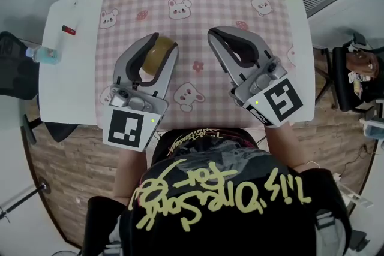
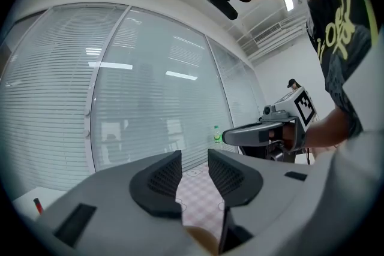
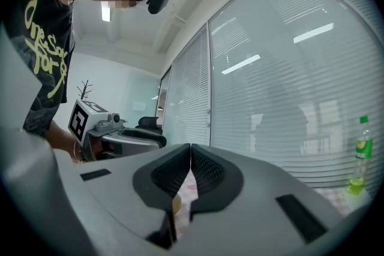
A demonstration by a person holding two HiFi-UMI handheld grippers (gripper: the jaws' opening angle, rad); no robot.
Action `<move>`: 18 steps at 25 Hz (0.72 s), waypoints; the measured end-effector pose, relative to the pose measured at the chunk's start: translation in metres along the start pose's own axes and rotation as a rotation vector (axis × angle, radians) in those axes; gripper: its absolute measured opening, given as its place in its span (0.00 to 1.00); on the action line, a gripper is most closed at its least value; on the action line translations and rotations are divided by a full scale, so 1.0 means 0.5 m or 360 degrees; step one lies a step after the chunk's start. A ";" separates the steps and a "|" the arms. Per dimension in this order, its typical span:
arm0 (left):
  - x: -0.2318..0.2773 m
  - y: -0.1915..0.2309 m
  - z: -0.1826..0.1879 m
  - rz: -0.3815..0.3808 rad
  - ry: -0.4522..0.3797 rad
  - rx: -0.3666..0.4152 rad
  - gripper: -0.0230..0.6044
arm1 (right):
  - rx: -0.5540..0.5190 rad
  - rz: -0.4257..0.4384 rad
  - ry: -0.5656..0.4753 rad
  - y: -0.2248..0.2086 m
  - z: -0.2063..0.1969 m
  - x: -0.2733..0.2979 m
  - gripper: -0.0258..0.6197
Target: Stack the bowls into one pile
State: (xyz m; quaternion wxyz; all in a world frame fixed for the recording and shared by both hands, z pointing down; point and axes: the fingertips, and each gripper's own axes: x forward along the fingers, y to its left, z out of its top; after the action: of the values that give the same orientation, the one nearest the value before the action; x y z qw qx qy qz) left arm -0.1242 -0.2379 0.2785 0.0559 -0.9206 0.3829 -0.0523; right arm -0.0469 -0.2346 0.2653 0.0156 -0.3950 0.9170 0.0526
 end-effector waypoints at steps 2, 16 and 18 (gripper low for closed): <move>0.002 -0.001 0.001 0.0002 -0.0005 0.0001 0.21 | 0.0004 -0.0006 -0.0001 -0.002 0.001 -0.001 0.05; -0.004 0.026 -0.008 0.0062 0.0017 -0.0002 0.04 | 0.0067 0.0015 0.0003 0.007 0.004 0.012 0.04; -0.006 0.029 -0.008 0.0065 0.0016 -0.0001 0.03 | 0.0017 0.0026 -0.0010 0.006 0.005 0.013 0.04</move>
State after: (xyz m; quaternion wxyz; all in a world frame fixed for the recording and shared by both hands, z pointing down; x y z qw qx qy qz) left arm -0.1370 -0.2465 0.2801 0.0547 -0.9123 0.4019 -0.0557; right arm -0.0536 -0.2369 0.2626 0.0203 -0.3871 0.9205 0.0492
